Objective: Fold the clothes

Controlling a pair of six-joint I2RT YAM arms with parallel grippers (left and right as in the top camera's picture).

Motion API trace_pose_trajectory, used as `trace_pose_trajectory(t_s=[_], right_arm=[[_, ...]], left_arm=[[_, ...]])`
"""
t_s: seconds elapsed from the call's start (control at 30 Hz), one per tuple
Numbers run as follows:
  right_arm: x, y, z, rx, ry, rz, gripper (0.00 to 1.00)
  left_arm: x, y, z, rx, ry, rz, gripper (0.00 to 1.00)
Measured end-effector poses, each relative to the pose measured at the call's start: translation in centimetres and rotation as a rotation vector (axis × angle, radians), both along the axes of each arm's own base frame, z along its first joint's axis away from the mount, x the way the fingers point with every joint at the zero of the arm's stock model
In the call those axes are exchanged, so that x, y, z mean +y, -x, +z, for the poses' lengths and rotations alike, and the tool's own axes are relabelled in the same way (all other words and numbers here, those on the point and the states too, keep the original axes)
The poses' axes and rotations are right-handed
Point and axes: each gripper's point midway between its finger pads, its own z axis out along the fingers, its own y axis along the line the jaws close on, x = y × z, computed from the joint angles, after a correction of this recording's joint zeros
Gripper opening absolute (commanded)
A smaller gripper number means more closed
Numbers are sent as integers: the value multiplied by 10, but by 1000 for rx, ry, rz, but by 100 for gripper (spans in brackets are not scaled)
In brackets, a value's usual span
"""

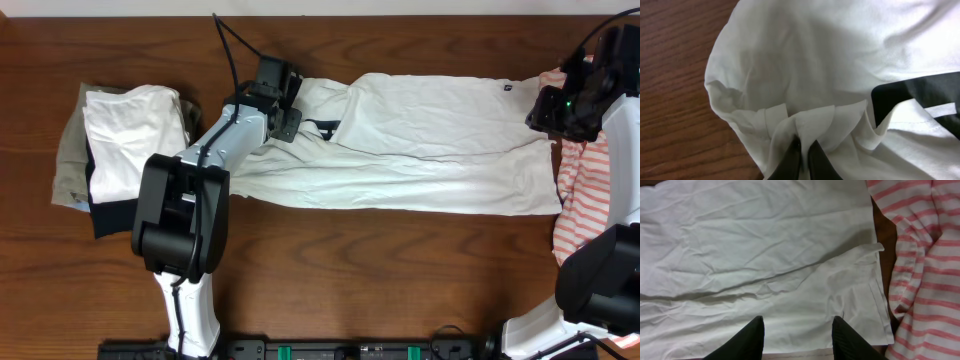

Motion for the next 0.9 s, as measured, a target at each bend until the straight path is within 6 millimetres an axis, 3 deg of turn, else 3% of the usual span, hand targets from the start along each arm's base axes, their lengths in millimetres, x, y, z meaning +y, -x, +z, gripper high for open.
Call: trace_pose_trajectory(t_s=[0.1, 0.2, 0.37, 0.47, 0.53, 0.73, 0.9], right_arm=[[0, 0, 0, 0, 0, 0, 42], [0, -1, 0, -5, 1, 0, 42], [0, -2, 1, -8, 2, 0, 42], [0, -2, 1, -8, 2, 0, 42], [0, -2, 1, -8, 2, 0, 42], [-1, -2, 1, -9, 2, 0, 42], [-1, -2, 1, -9, 2, 0, 42]], left_arm=[[2, -1, 3, -8, -10, 0, 6], [3, -4, 27, -58, -11, 0, 6], [9, -8, 112, -228, 30, 14, 6], [17, -2, 146, -283, 41, 28, 6], [20, 2, 148, -271, 34, 33, 6], [24, 13, 117, -164, 3, 34, 6], [26, 20, 111, -132, -9, 35, 6]])
